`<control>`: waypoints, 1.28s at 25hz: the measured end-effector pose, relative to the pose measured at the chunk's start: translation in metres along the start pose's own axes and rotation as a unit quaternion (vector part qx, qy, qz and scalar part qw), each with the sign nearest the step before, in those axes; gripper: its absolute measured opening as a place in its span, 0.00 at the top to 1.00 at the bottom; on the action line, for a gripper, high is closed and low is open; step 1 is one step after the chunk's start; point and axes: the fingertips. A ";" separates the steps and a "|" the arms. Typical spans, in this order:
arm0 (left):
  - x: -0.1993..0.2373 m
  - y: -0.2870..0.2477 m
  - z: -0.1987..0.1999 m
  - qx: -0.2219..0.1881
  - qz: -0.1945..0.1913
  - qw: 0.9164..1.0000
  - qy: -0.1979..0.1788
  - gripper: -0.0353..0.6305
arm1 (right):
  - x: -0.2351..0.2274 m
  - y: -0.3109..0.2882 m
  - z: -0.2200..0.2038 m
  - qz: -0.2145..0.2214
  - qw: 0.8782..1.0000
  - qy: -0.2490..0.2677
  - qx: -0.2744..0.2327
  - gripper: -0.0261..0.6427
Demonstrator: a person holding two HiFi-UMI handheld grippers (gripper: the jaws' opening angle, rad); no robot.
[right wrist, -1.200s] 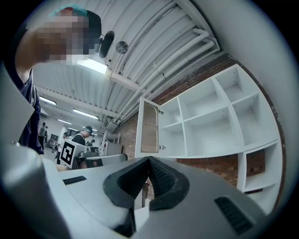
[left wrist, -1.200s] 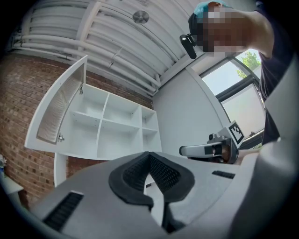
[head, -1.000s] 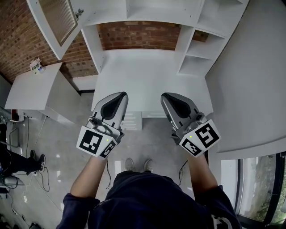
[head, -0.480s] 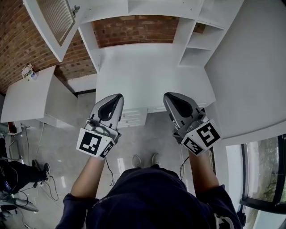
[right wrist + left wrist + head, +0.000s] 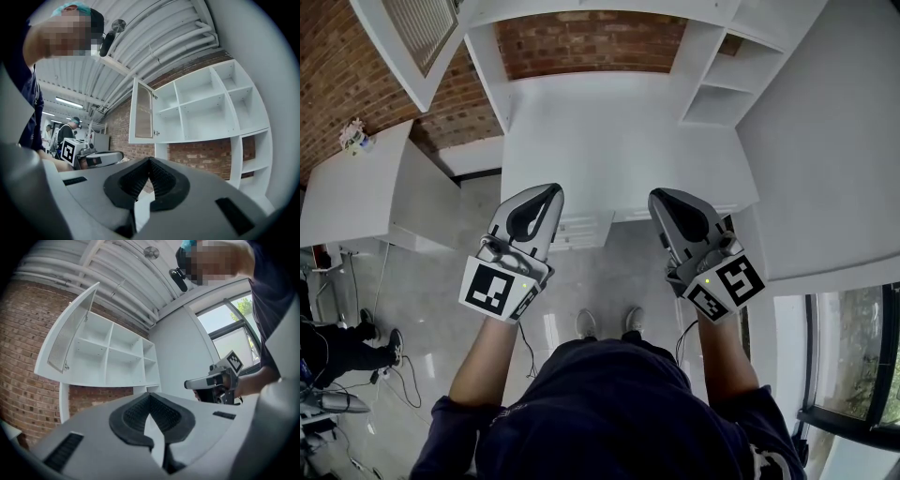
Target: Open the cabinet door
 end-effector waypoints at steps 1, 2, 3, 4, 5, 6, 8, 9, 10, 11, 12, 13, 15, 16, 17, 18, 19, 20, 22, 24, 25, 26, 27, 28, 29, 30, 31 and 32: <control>-0.002 -0.003 -0.001 0.000 0.000 1.000 0.000 0.94 | -0.002 0.001 -0.001 0.002 1.000 0.000 -0.001 0.94; -0.004 -0.007 -0.001 0.001 0.001 1.000 0.001 0.94 | -0.005 0.001 -0.002 0.004 1.000 -0.001 -0.001 0.94; -0.006 -0.011 -0.002 0.001 0.002 1.000 0.002 0.94 | -0.007 0.002 -0.003 0.007 1.000 -0.001 0.000 0.94; -0.008 -0.014 -0.002 0.001 0.003 1.000 0.004 0.94 | -0.009 0.003 -0.003 0.011 1.000 0.000 0.001 0.94; -0.010 -0.018 -0.002 0.001 0.005 1.000 0.007 0.94 | -0.011 0.004 -0.004 0.016 1.000 0.000 0.002 0.94; -0.012 -0.021 -0.001 0.000 0.007 1.000 0.008 0.94 | -0.012 0.005 -0.006 0.020 1.000 0.000 0.004 0.94; -0.017 -0.029 0.001 -0.001 0.011 1.000 0.008 0.94 | -0.017 0.007 -0.009 0.029 1.000 -0.001 0.008 0.94; -0.020 -0.034 0.001 -0.001 0.012 1.000 0.007 0.94 | -0.019 0.008 -0.011 0.033 0.999 -0.002 0.010 0.94; -0.023 -0.038 0.002 -0.001 0.012 1.000 0.005 0.94 | -0.022 0.009 -0.013 0.037 0.999 -0.003 0.011 0.94; -0.026 -0.043 0.002 0.000 0.012 1.000 0.003 0.94 | -0.025 0.010 -0.014 0.041 0.999 -0.004 0.012 0.94; -0.029 -0.047 0.002 0.000 0.012 1.000 0.002 0.94 | -0.028 0.011 -0.015 0.044 0.999 -0.005 0.012 0.94; -0.031 -0.051 0.003 0.000 0.012 1.000 0.001 0.94 | -0.030 0.012 -0.015 0.047 0.999 -0.006 0.012 0.94; -0.036 -0.057 0.006 -0.002 0.013 1.000 0.000 0.94 | -0.035 0.014 -0.013 0.052 0.999 -0.006 0.012 0.94; -0.038 -0.060 0.007 -0.002 0.014 1.000 0.000 0.94 | -0.037 0.015 -0.013 0.054 0.998 -0.006 0.011 0.94; -0.040 -0.063 0.007 -0.002 0.014 1.000 0.000 0.94 | -0.040 0.017 -0.013 0.055 0.998 -0.007 0.010 0.94; -0.043 -0.066 0.007 -0.002 0.015 1.000 0.000 0.94 | -0.042 0.018 -0.013 0.056 0.998 -0.007 0.010 0.94; -0.046 -0.068 0.006 -0.002 0.015 1.000 0.001 0.94 | -0.044 0.020 -0.014 0.057 0.998 -0.007 0.010 0.94; -0.048 -0.069 0.004 -0.001 0.016 1.000 0.003 0.94 | -0.046 0.022 -0.015 0.057 0.998 -0.008 0.009 0.94; -0.051 -0.071 0.001 0.002 0.017 1.000 0.006 0.94 | -0.049 0.025 -0.016 0.059 0.998 -0.010 0.009 0.94; -0.053 -0.071 -0.001 0.004 0.018 1.000 0.010 0.94 | -0.051 0.026 -0.017 0.059 0.998 -0.012 0.008 0.94; -0.054 -0.071 -0.002 0.005 0.019 1.000 0.011 0.94 | -0.052 0.026 -0.017 0.060 0.998 -0.012 0.008 0.94; -0.055 -0.071 -0.002 0.005 0.019 1.000 0.011 0.94 | -0.052 0.027 -0.016 0.060 0.998 -0.013 0.007 0.94; -0.056 -0.071 -0.002 0.006 0.020 1.000 0.011 0.94 | -0.052 0.027 -0.016 0.061 0.998 -0.013 0.006 0.94; -0.057 -0.070 -0.001 0.006 0.020 1.000 0.011 0.94 | -0.052 0.028 -0.016 0.061 0.998 -0.013 0.005 0.94; -0.058 -0.070 -0.001 0.007 0.020 1.000 0.010 0.94 | -0.052 0.029 -0.015 0.062 0.998 -0.014 0.004 0.94; -0.059 -0.070 -0.001 0.007 0.021 1.000 0.010 0.94 | -0.052 0.029 -0.015 0.062 0.998 -0.014 0.003 0.94; -0.059 -0.069 -0.001 0.007 0.021 1.000 0.010 0.94 | -0.051 0.029 -0.015 0.063 0.998 -0.014 0.003 0.94; -0.058 -0.069 -0.001 0.007 0.022 1.000 0.009 0.94 | -0.051 0.028 -0.014 0.063 0.998 -0.014 0.003 0.94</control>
Point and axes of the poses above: the fingertips, and each gripper's own axes: y backward along the fingers, x to its left, z out of its top, and after that the axes turned 3 degrees about x, right-handed
